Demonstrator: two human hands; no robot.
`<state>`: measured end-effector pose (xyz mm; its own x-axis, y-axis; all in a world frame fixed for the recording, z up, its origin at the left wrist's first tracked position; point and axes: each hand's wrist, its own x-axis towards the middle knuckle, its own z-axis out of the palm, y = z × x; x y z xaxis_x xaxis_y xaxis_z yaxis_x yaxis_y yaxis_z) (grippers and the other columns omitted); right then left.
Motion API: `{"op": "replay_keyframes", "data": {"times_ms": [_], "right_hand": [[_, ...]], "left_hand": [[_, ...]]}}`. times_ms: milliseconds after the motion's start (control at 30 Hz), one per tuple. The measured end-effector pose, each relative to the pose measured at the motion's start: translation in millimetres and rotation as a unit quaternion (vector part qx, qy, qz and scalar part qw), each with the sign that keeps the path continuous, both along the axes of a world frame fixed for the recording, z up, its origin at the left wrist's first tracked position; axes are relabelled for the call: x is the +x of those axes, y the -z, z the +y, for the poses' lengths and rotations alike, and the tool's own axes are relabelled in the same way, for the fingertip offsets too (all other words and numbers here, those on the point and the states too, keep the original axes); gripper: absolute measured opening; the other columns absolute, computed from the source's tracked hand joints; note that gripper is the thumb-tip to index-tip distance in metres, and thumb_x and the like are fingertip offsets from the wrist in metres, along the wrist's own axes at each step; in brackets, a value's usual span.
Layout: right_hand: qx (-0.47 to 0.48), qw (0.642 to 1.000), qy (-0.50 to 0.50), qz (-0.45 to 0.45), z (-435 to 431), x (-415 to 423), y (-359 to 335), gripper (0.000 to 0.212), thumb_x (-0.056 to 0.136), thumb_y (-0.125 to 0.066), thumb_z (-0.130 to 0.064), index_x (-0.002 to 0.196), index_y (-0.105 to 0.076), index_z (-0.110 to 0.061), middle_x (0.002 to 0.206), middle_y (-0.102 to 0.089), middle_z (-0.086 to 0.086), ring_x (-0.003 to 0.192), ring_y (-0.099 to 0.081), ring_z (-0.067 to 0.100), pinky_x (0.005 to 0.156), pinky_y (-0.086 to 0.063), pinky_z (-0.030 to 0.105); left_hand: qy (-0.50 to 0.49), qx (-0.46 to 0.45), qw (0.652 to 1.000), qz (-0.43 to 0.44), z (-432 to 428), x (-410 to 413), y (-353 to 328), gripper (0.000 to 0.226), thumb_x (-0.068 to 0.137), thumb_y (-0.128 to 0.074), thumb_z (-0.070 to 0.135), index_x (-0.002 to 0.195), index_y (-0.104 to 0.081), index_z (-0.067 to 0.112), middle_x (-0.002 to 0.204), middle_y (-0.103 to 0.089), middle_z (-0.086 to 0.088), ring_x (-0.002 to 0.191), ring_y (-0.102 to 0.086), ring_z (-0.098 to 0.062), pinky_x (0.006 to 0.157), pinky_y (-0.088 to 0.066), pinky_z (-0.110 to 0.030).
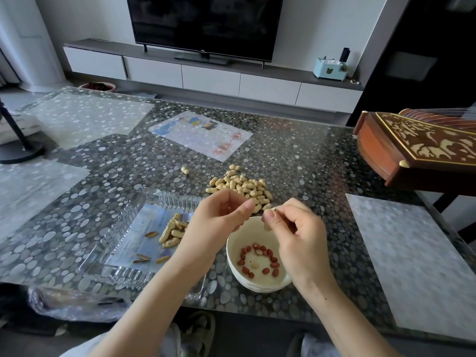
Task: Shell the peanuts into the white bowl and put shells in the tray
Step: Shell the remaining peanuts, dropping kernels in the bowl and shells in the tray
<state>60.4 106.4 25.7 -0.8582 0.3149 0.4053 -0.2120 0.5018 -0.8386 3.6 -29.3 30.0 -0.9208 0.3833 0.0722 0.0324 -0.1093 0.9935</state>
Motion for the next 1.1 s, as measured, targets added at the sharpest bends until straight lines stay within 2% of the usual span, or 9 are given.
{"op": "replay_keyframes", "data": {"times_ms": [133, 300, 467, 567, 633, 800, 900, 1000, 1100], "right_hand": [[0.067, 0.997, -0.022, -0.014, -0.8, 1.3, 1.2, 0.030, 0.094, -0.057, -0.025, 0.068, -0.062, -0.012, 0.068, -0.054, -0.009, 0.065, -0.054, 0.011, 0.056, -0.044, 0.025], [0.173, 0.976, -0.068, -0.115, 0.8, 6.4, -3.3, 0.035, 0.096, -0.033, -0.041, 0.093, -0.058, -0.017, 0.073, -0.063, -0.008, 0.067, -0.062, 0.007, 0.059, -0.048, 0.028], [0.027, 0.982, -0.129, -0.135, 4.8, 6.4, -10.1, 0.020, 0.088, -0.053, -0.042, 0.091, -0.067, -0.029, 0.082, -0.071, 0.001, 0.079, -0.068, 0.015, 0.072, -0.056, 0.032], [0.029, 0.981, -0.139, -0.131, 10.9, 5.7, -12.7, 0.034, 0.086, -0.052, -0.046, 0.083, -0.069, -0.017, 0.073, -0.070, 0.002, 0.068, -0.066, 0.018, 0.064, -0.054, 0.036], [0.055, 0.983, -0.140, -0.105, 12.4, 6.1, -12.8, 0.035, 0.086, -0.048, -0.051, 0.069, -0.062, -0.023, 0.060, -0.063, -0.010, 0.055, -0.057, 0.007, 0.051, -0.047, 0.026], [0.125, 0.986, -0.105, -0.027, 8.7, 5.3, -6.6, 0.030, 0.098, -0.043, -0.042, 0.068, -0.046, -0.038, 0.053, -0.048, -0.017, 0.051, -0.047, 0.003, 0.048, -0.033, 0.012], [0.161, 0.984, -0.074, 0.014, 7.3, 5.0, -3.6, 0.030, 0.098, -0.035, -0.042, 0.068, -0.039, -0.038, 0.056, -0.045, -0.016, 0.050, -0.045, 0.006, 0.047, -0.030, 0.012], [0.103, 0.992, -0.065, 0.019, 1.4, 6.8, 1.3, 0.037, 0.097, -0.031, -0.042, 0.068, -0.046, -0.025, 0.056, -0.046, -0.012, 0.050, -0.044, 0.008, 0.045, -0.033, 0.021], [0.021, 0.999, -0.034, 0.015, -6.7, 9.4, 4.1, 0.038, 0.097, -0.037, -0.036, 0.063, -0.046, -0.022, 0.056, -0.047, -0.009, 0.049, -0.041, 0.005, 0.045, -0.032, 0.025]], "left_hand": [[0.015, -0.046, 0.997, 0.067, 3.6, 6.3, -4.2, 0.017, 0.081, -0.066, 0.035, 0.084, -0.070, 0.018, 0.068, -0.063, 0.004, 0.063, -0.050, -0.006, 0.064, -0.040, -0.022], [-0.001, -0.096, 0.992, 0.077, 4.9, 6.1, -5.6, 0.004, 0.079, -0.073, 0.021, 0.082, -0.076, 0.019, 0.064, -0.068, 0.009, 0.056, -0.056, 0.002, 0.056, -0.041, -0.011], [-0.007, -0.062, 0.997, 0.038, 3.2, 1.4, -0.8, 0.020, 0.067, -0.076, 0.038, 0.076, -0.077, 0.020, 0.072, -0.072, -0.006, 0.066, -0.059, -0.014, 0.066, -0.045, -0.030], [-0.006, -0.030, 1.000, 0.007, 4.8, -0.9, 1.6, 0.036, 0.057, -0.075, 0.049, 0.072, -0.076, 0.017, 0.074, -0.071, -0.014, 0.069, -0.055, -0.022, 0.070, -0.044, -0.035], [0.009, -0.003, 1.000, -0.029, 6.4, -2.3, 1.6, 0.037, 0.054, -0.076, 0.048, 0.071, -0.074, 0.014, 0.071, -0.066, -0.012, 0.068, -0.053, -0.021, 0.069, -0.045, -0.031], [0.060, -0.045, 0.997, 0.004, 10.4, 2.2, -2.4, 0.041, 0.073, -0.062, 0.047, 0.076, -0.064, 0.006, 0.056, -0.053, 0.006, 0.054, -0.046, -0.007, 0.057, -0.041, -0.020], [0.078, -0.044, 0.995, 0.046, 13.7, 8.4, -5.1, 0.040, 0.081, -0.051, 0.048, 0.072, -0.054, 0.009, 0.057, -0.044, 0.007, 0.056, -0.039, -0.010, 0.057, -0.035, -0.028], [0.081, -0.026, 0.995, 0.045, 19.0, 13.9, -3.9, 0.034, 0.087, -0.046, 0.049, 0.070, -0.055, 0.021, 0.063, -0.045, 0.007, 0.062, -0.041, -0.011, 0.064, -0.041, -0.035], [0.068, -0.029, 0.997, 0.031, 24.9, 21.0, 0.9, 0.037, 0.091, -0.043, 0.049, 0.074, -0.053, 0.018, 0.073, -0.050, -0.001, 0.074, -0.048, -0.022, 0.083, -0.047, -0.058]]}}
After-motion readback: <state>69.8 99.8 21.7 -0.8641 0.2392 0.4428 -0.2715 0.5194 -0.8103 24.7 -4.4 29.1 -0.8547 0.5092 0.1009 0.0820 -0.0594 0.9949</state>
